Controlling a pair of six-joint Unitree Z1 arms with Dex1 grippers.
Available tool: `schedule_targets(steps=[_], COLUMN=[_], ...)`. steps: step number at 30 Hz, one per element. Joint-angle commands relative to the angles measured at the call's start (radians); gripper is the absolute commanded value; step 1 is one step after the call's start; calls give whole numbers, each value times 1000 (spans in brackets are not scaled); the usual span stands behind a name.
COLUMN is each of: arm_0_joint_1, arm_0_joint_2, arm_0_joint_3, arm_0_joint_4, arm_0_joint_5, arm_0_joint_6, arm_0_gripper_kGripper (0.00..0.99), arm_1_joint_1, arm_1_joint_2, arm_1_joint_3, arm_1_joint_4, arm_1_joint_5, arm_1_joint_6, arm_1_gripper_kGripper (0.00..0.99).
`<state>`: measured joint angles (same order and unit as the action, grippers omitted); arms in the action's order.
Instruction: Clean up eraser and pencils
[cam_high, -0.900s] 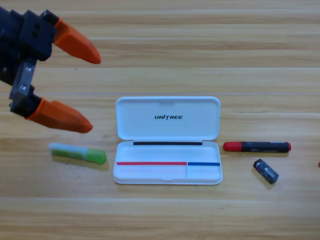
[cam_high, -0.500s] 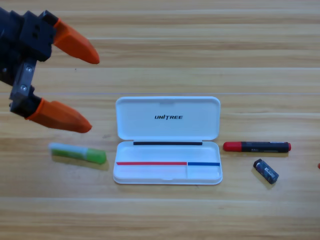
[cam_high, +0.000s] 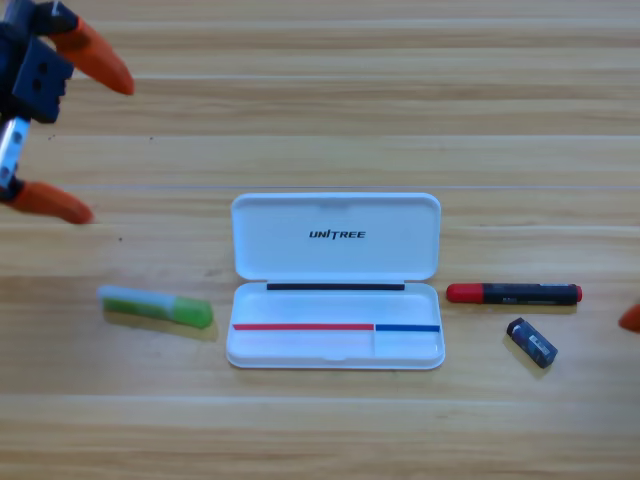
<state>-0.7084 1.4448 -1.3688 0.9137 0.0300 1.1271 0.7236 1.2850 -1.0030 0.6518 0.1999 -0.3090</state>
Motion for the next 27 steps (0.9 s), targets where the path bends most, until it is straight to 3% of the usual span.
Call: schedule_targets(steps=[1, 4, 8, 17, 27], arm_0_joint_1=[262, 322, 337, 305, 244], arm_0_joint_2=[157, 230, 338, 473, 534], arm_0_joint_3=[-44, -92, -177, -216, -222], arm_0_joint_4=[34, 60, 151, 241, 241], arm_0_joint_5=[21, 24, 27, -8, -59], arm_0_joint_6=[209, 264, 263, 171, 60], arm_0_gripper_kGripper=[989, 989, 986, 977, 977], arm_1_joint_1=[42, 50, 77, 77, 73], arm_1_joint_2=[335, 462, 576, 691, 755], arm_1_joint_3=[-59, -101, -143, -204, -227], arm_1_joint_4=[54, 54, 54, 55, 55], arm_1_joint_5=[-149, -160, -160, -201, -224], arm_1_joint_6=[51, 76, 114, 126, 136], arm_1_gripper_kGripper=[962, 945, 899, 836, 770])
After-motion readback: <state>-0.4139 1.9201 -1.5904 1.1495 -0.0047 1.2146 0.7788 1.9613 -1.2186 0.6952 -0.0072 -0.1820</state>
